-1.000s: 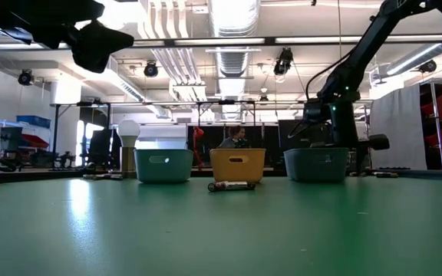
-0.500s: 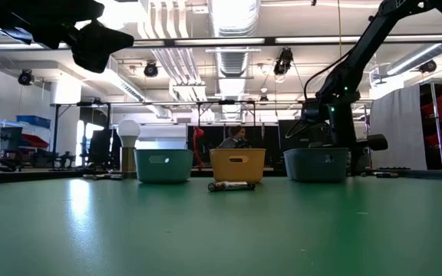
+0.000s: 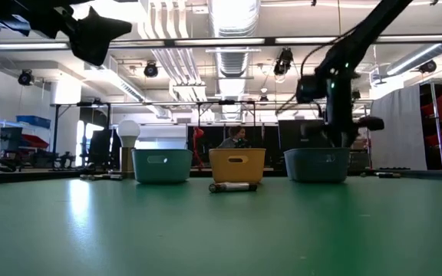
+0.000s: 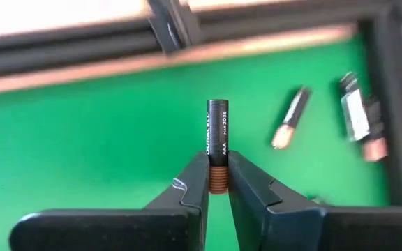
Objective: Sort batteries
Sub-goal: Put the small black battery into the blue bin
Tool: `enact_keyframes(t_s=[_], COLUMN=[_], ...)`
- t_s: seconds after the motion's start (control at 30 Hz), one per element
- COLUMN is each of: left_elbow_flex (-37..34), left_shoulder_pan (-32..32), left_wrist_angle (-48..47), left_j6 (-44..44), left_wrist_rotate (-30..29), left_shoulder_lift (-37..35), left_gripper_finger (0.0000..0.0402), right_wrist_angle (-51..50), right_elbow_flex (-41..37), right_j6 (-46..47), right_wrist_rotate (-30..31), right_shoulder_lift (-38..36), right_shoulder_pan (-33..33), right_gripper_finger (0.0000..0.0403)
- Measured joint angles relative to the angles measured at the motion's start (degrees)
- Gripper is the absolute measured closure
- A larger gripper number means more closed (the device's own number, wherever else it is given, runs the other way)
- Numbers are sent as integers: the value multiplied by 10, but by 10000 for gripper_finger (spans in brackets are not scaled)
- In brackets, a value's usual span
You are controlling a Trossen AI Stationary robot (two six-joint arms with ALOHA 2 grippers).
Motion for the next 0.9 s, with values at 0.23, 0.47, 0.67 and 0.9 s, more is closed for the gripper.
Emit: enact_keyframes(t_s=[0.23,0.47,0.67,0.9], left_elbow_flex=[8,8,8,9], left_shoulder_pan=[-5,-5,-5,-5], left_wrist_angle=[-4,-5,6,26], left_j6=[0,7,20,41], left_wrist_rotate=[0,0,-4,-4], left_shoulder_lift=[2,2,2,2], left_gripper_finger=[149,149,149,149], right_wrist_angle=[-17,-46,-67,-72], right_elbow_flex=[1,-3,-3,-3], right_j6=[-235,-386,-463,-487], right_wrist_rotate=[8,-56,-109,-108], right_shoulder_lift=[-130,-204,-186,-96], right_shoulder_pan=[82,220,295,296], right_gripper_finger=[368,369,369,369])
